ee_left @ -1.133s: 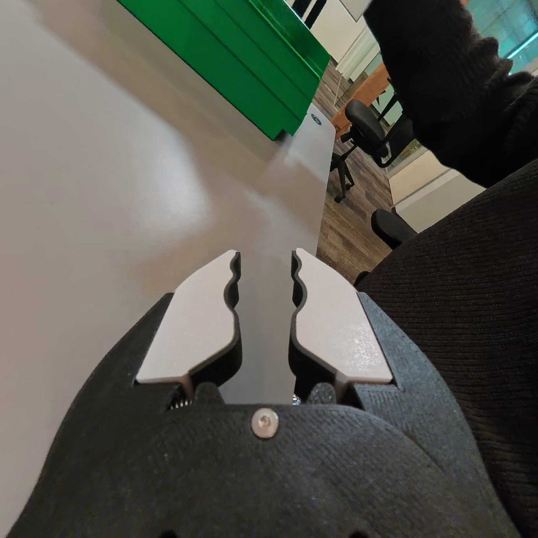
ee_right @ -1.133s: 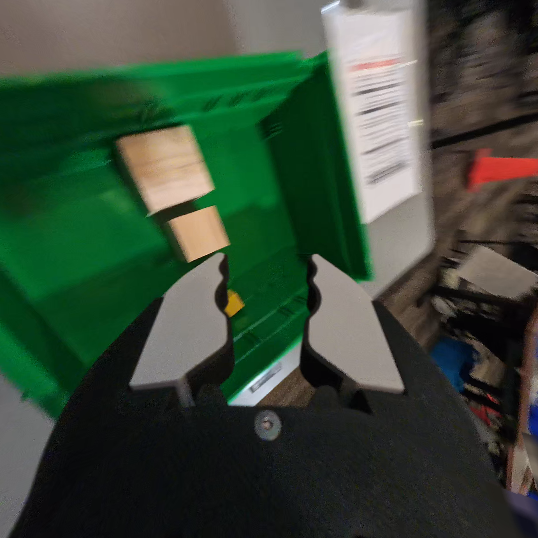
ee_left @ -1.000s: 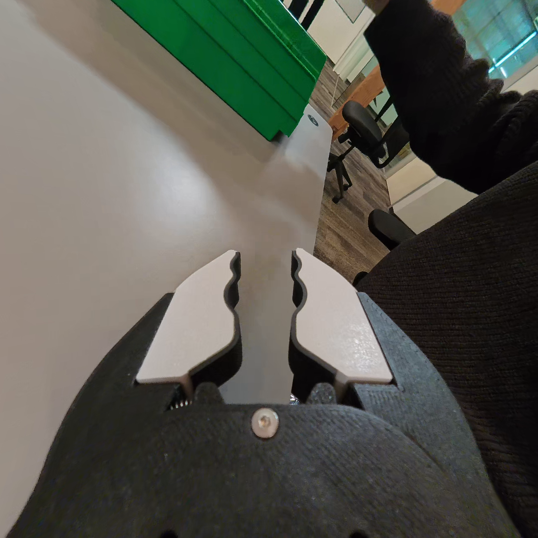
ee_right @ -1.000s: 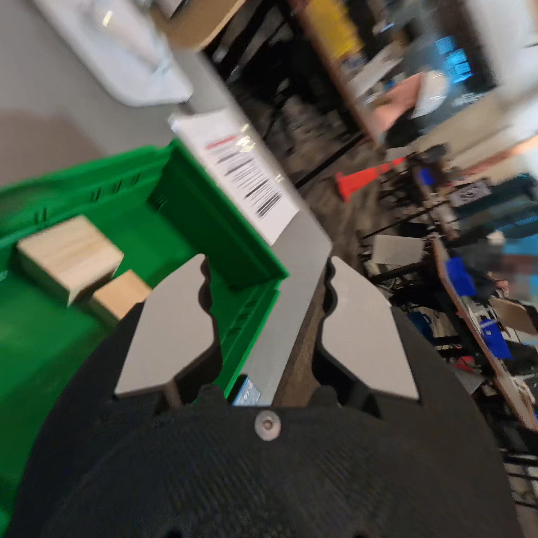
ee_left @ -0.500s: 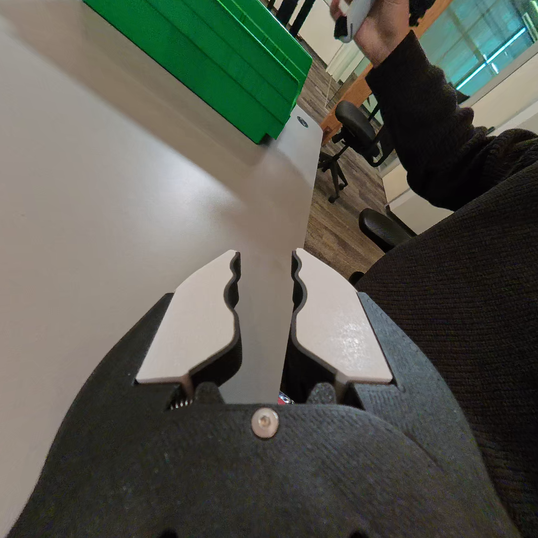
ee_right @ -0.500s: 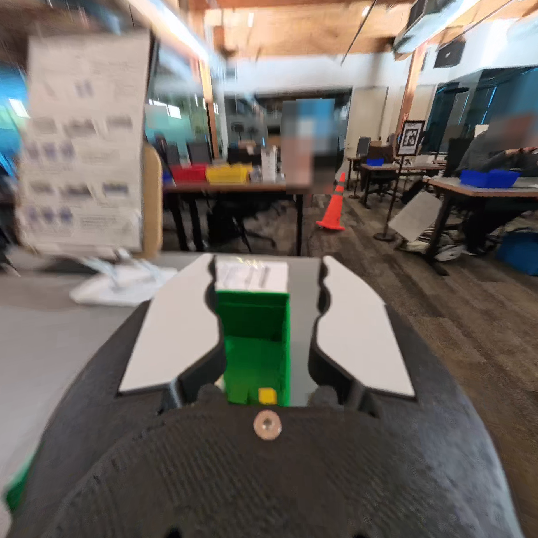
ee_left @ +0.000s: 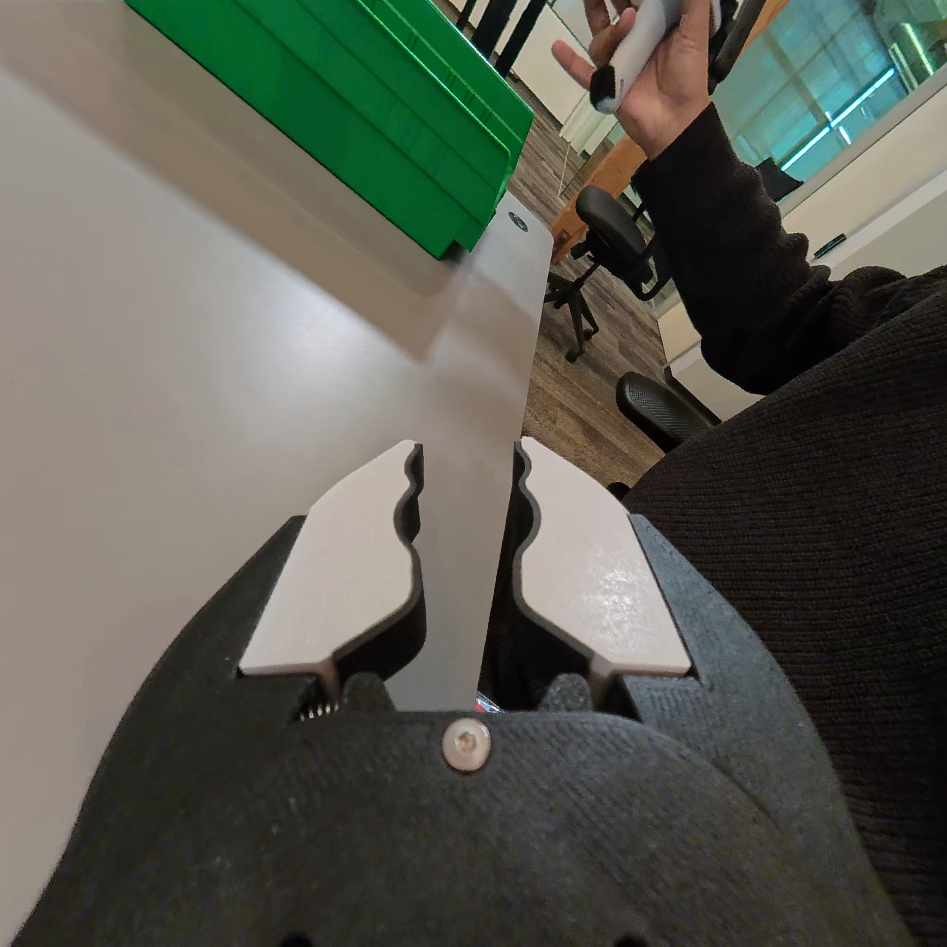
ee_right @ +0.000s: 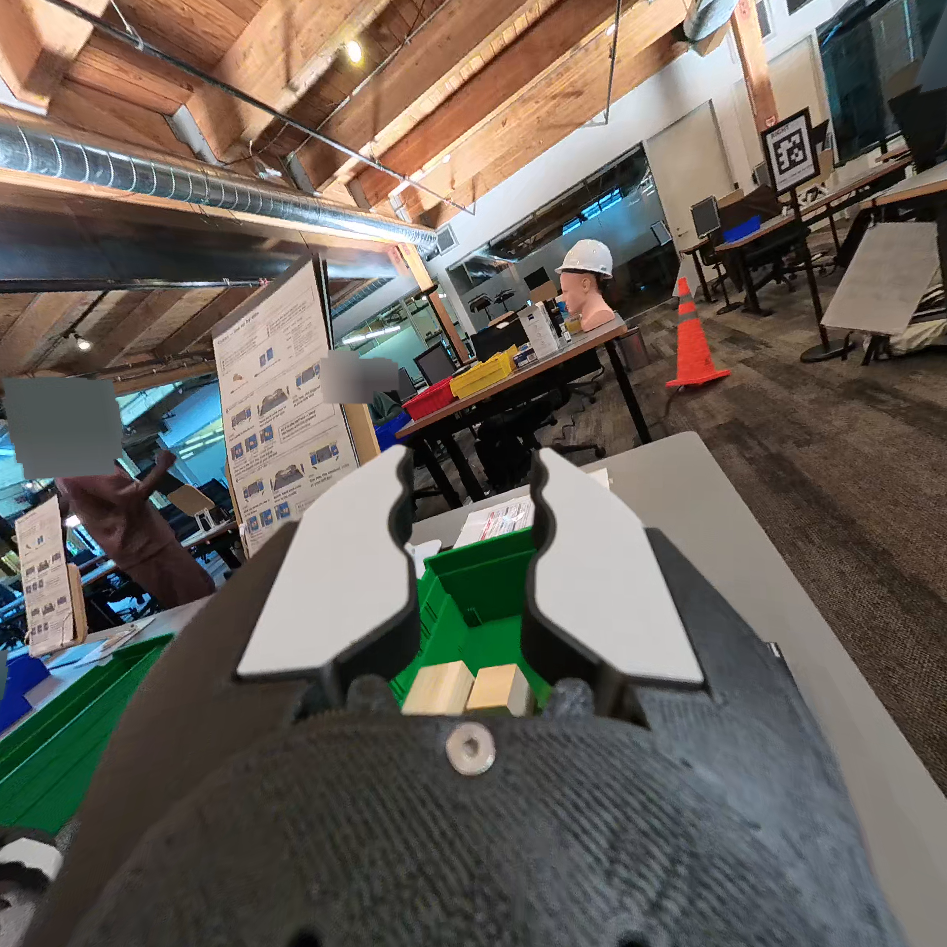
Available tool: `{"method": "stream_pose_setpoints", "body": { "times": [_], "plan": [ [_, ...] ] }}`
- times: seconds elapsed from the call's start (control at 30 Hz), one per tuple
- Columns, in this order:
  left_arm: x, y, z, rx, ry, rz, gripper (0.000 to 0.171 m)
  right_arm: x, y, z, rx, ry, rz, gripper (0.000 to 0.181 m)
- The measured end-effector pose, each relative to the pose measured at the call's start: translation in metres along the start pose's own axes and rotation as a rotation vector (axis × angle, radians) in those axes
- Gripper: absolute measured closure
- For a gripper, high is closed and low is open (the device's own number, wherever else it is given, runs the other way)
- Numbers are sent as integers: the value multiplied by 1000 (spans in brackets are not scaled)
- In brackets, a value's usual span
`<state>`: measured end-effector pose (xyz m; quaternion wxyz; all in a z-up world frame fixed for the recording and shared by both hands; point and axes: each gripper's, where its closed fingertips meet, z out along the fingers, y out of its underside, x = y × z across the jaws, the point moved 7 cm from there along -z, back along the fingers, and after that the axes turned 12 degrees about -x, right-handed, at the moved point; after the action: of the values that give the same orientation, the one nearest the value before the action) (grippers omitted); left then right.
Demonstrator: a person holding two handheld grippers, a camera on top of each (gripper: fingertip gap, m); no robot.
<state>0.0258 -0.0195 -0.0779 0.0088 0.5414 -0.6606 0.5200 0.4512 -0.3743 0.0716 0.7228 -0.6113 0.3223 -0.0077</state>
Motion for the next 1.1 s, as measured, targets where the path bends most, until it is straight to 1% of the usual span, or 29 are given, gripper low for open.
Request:
{"method": "stream_pose_setpoints", "body": {
  "times": [0.1,0.2,0.27,0.37,0.53,0.6,0.7,0.87,0.97,1.0,1.07,1.1],
  "plan": [
    [1,0,0,0,-1,5,138,2,8,5,-57,19,-24,136],
    [2,0,-1,0,2,6,138,6,18,10,-119,88,-90,135],
    [3,0,-1,-1,2,8,138,11,29,17,-241,123,-158,135],
    [3,1,-1,-5,7,10,138,20,51,28,-490,135,-208,134],
    [4,2,1,-15,13,11,138,32,72,43,-750,127,-168,134],
    [5,1,0,-13,14,14,138,40,79,47,-864,179,-204,131],
    [6,2,-1,-11,15,19,138,52,80,50,-946,287,-319,133],
    [4,2,0,-15,28,8,138,59,108,55,-1277,289,-313,127],
    [5,2,0,-12,39,2,138,65,120,61,-1413,335,-357,133],
    [5,2,-1,-11,37,5,138,66,124,63,-1450,333,-355,140],
    [6,2,-2,-9,34,13,138,68,133,66,-1497,320,-340,165],
    [7,2,-2,-8,34,15,138,68,135,67,-1504,329,-352,170]
  ]
}}
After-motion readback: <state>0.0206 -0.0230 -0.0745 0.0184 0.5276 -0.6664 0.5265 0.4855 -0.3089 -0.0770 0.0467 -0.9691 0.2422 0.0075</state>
